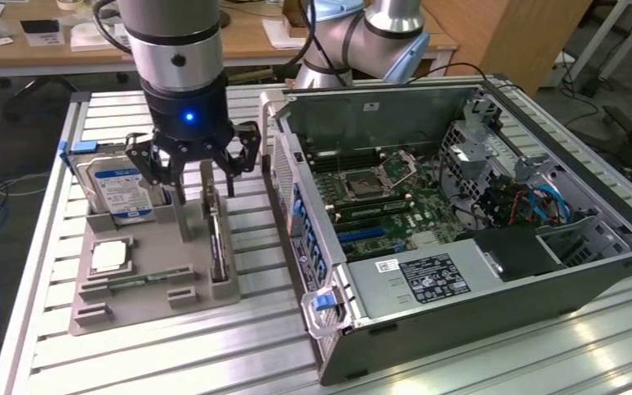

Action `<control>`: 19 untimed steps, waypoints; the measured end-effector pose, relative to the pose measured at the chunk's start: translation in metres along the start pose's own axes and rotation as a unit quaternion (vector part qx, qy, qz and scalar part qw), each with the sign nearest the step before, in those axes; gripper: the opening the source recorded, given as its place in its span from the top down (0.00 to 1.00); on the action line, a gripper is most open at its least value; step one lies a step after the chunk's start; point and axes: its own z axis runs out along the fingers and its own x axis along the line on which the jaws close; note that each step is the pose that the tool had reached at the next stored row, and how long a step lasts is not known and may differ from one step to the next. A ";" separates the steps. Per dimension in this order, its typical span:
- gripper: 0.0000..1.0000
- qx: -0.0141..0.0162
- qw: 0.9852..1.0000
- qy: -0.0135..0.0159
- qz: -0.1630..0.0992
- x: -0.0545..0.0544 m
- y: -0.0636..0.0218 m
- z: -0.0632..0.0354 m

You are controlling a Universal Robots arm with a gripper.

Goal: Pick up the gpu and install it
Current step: 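Pick up the gpu and move the gpu toward the slot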

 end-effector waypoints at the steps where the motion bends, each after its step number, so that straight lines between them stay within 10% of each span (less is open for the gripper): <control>1: 0.35 0.000 1.000 0.000 0.000 0.000 -0.0001 0.0015; 19: 0.35 0.000 1.000 0.003 -0.012 0.001 -0.0040 0.0315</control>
